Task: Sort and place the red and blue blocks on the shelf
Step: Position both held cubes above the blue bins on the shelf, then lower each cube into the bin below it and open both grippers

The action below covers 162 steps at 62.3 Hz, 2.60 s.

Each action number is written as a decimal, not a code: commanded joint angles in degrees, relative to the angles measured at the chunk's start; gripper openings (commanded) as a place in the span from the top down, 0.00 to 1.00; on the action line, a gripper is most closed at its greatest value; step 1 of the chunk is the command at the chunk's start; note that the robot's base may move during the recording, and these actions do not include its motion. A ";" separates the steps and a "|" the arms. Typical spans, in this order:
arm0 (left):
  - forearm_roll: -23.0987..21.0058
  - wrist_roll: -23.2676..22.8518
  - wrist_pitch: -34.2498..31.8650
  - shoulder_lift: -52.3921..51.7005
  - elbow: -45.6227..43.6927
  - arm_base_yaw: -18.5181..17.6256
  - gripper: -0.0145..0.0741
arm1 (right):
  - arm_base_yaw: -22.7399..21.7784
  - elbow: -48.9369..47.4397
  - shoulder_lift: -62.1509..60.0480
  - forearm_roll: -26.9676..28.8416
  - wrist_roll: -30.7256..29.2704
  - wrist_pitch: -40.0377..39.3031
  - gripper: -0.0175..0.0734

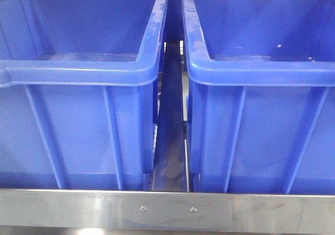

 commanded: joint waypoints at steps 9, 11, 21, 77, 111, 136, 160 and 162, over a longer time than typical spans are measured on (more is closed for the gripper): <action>-0.79 -0.09 -2.13 2.57 -3.84 -0.15 0.70 | -0.21 -1.70 0.76 5.94 -0.22 -7.42 0.75; -0.79 -0.09 -1.36 3.65 -4.86 -0.58 0.70 | -0.21 -1.76 1.25 7.18 -0.22 -7.49 0.75; -0.79 -0.09 0.34 13.33 -11.65 -4.57 0.70 | -0.02 -1.84 6.40 10.46 -0.22 -7.96 0.75; -0.79 -0.19 -6.35 38.27 -20.46 -16.26 0.29 | 11.56 -10.92 32.21 4.24 -4.81 -15.42 0.40; -1.02 -0.19 -6.10 35.70 -20.46 -16.26 0.44 | 11.56 -10.96 29.82 1.01 -4.81 -12.19 0.15; 0.33 -0.19 -5.58 24.78 -20.46 -15.90 0.69 | 11.56 -10.96 19.14 2.15 -4.69 -1.27 0.73; -1.37 -0.77 -3.52 14.06 -14.88 -13.60 0.69 | 11.50 -10.96 7.95 -3.86 8.37 10.12 0.74; -1.63 -0.77 -3.52 12.74 -13.78 -12.34 0.69 | 11.50 -10.96 7.20 -6.25 9.54 10.89 0.74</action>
